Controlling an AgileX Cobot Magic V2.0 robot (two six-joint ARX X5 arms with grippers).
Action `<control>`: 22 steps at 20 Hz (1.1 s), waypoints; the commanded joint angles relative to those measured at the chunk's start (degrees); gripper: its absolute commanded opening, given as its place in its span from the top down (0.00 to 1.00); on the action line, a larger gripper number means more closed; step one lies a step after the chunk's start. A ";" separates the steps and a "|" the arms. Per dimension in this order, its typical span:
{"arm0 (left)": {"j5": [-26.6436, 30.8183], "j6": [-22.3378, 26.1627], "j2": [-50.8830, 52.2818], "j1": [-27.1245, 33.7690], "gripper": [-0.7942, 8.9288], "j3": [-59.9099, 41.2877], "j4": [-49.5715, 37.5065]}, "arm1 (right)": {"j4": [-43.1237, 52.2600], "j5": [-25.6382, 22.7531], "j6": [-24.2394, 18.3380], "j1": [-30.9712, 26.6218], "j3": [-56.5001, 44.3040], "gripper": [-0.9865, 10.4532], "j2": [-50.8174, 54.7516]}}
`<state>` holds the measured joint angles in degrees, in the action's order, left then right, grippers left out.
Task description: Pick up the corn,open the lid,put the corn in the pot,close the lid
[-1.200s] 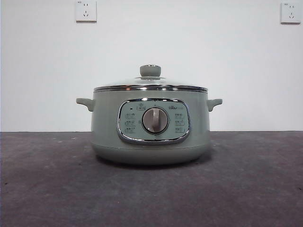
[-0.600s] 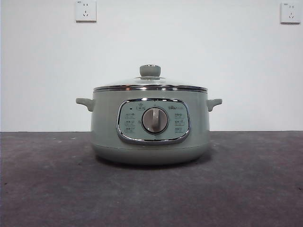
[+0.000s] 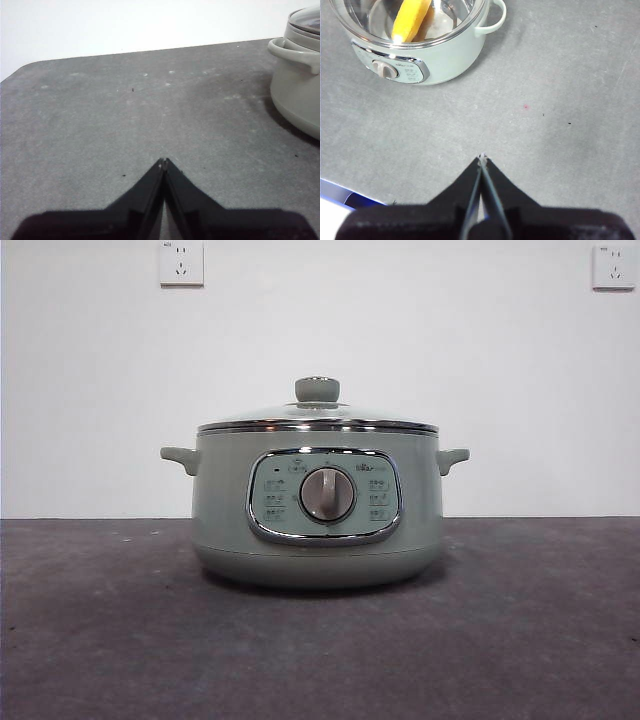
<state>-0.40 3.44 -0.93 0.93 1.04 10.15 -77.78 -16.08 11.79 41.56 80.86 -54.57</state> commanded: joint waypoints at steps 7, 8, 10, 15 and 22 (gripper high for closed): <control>0.00 0.68 -0.09 0.17 0.92 -0.55 -0.55 | 8.87 -0.83 -13.62 -10.43 -6.54 0.91 5.77; 0.00 0.68 -0.09 0.17 0.92 -0.55 -0.55 | 17.53 2.14 -16.41 -14.53 -12.39 0.91 10.19; 0.00 0.68 -0.15 0.17 0.92 -0.55 -0.55 | 35.41 8.66 -16.83 -22.16 -25.33 0.91 18.75; 0.00 0.68 -0.76 0.17 0.92 -0.55 -0.55 | 66.10 16.94 -18.03 -36.24 -57.83 0.91 36.59; 0.00 0.66 -1.27 0.17 0.92 -0.55 -0.55 | 72.57 19.67 -18.03 -42.03 -75.06 0.91 48.15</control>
<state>-0.40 3.44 -2.15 0.95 1.04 10.00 -6.35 3.40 -5.87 -0.49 6.79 -7.05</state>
